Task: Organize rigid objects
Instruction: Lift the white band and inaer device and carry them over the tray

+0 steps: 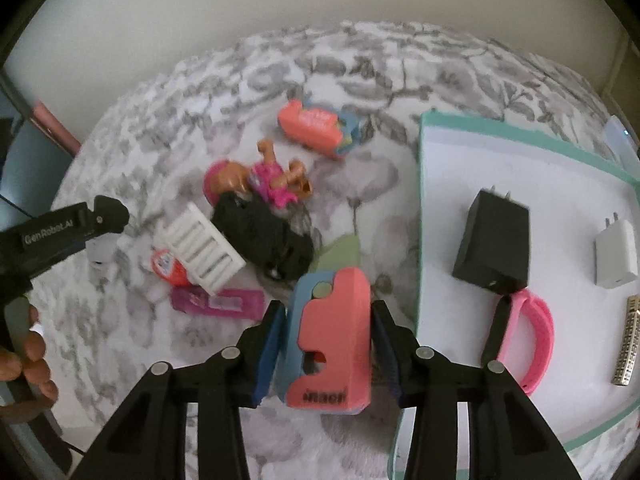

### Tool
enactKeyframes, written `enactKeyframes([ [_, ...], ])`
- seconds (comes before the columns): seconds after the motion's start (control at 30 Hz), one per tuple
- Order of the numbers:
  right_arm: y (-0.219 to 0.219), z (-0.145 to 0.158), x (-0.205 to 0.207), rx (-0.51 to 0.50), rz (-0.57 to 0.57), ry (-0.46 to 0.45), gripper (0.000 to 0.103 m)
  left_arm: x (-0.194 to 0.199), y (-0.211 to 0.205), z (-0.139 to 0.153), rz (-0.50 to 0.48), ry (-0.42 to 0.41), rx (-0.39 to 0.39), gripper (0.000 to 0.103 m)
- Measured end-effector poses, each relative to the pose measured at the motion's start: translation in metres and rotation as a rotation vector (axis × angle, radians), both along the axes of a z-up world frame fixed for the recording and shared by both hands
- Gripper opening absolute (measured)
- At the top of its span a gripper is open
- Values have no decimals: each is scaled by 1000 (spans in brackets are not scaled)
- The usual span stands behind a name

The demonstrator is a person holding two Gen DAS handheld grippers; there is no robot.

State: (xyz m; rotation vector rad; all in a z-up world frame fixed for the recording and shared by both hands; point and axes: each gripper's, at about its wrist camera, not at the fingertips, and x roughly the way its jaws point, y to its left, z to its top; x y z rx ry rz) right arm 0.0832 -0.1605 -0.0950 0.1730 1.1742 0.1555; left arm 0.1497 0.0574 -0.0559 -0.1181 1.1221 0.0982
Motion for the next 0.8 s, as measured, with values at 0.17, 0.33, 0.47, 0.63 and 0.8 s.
enactKeyframes([
  [0.17,-18,33,-5,48,-25,-72,42,-8,-14,29,-45,-81,6,51],
  [0.33,-33,48,-8,79,-52,-93,42,-15,-32,40,-82,-113,5,51],
  [0.47,-45,59,-9,92,-73,-110,42,-21,-48,44,-106,-119,-1,51],
  [0.63,-65,65,-13,96,-105,-121,42,-27,-74,45,-158,-118,-16,51],
  [0.8,-96,60,-15,90,-173,-100,42,-32,-111,39,-234,-88,-37,51],
])
